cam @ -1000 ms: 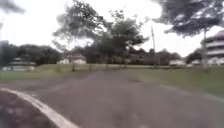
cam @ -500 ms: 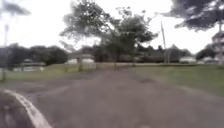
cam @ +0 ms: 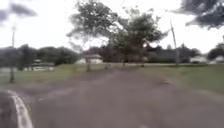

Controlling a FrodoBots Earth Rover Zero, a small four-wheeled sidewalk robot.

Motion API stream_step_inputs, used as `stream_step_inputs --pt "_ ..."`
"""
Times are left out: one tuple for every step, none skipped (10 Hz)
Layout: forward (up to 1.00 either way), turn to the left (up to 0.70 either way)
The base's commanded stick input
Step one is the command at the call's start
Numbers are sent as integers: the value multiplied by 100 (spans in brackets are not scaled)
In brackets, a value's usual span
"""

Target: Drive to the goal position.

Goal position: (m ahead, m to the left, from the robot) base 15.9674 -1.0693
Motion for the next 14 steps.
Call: stream_step_inputs --pt "70 0" --pt "70 0" --pt "70 0" --pt "70 0" --pt "70 0" --pt "70 0" --pt "70 0" --pt "70 0" --pt "70 0" --pt "70 0" --pt "70 0" --pt "70 0" --pt "70 0" --pt "70 -1"
